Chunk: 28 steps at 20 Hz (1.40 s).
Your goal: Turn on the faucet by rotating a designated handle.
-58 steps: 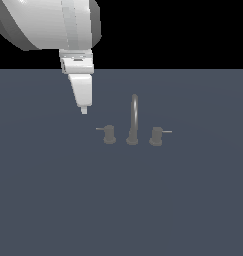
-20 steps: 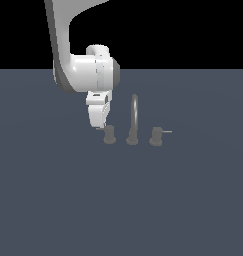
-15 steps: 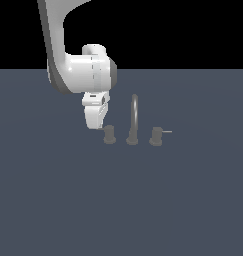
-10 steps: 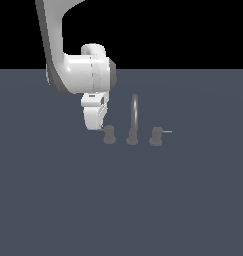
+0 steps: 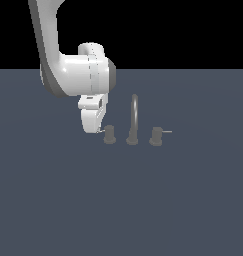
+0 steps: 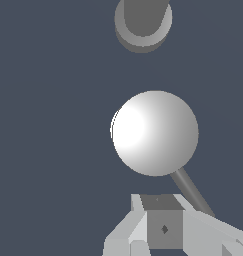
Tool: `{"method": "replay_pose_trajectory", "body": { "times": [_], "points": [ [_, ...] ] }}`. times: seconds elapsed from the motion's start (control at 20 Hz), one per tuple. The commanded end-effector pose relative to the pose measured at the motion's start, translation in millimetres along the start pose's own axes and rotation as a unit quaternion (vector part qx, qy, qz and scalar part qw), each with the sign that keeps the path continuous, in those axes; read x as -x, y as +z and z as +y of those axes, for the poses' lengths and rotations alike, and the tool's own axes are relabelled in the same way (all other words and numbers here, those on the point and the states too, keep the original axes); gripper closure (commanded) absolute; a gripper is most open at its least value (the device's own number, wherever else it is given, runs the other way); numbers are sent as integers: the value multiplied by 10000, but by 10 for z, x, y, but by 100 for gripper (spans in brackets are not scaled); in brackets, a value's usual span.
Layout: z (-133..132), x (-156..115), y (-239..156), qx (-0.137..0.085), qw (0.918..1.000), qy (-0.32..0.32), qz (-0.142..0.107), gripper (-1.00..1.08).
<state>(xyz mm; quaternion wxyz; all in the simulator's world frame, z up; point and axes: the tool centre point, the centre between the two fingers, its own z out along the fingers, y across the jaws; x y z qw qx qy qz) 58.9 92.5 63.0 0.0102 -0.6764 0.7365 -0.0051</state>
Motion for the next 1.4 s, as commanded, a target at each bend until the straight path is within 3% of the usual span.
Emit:
{"method": "replay_pose_trajectory", "body": {
  "times": [0.0, 0.25, 0.8, 0.85, 0.9, 1.35],
  "points": [
    [153, -50, -4, 97, 9999, 9, 40, 108],
    [201, 38, 1, 65, 10000, -51, 1, 108],
    [440, -388, -13, 105, 9999, 1, 39, 108],
    [440, -388, -13, 105, 9999, 1, 39, 108],
    [426, -154, -6, 75, 9999, -145, -25, 108],
    [326, -770, -13, 107, 9999, 3, 40, 108]
  ]
}}
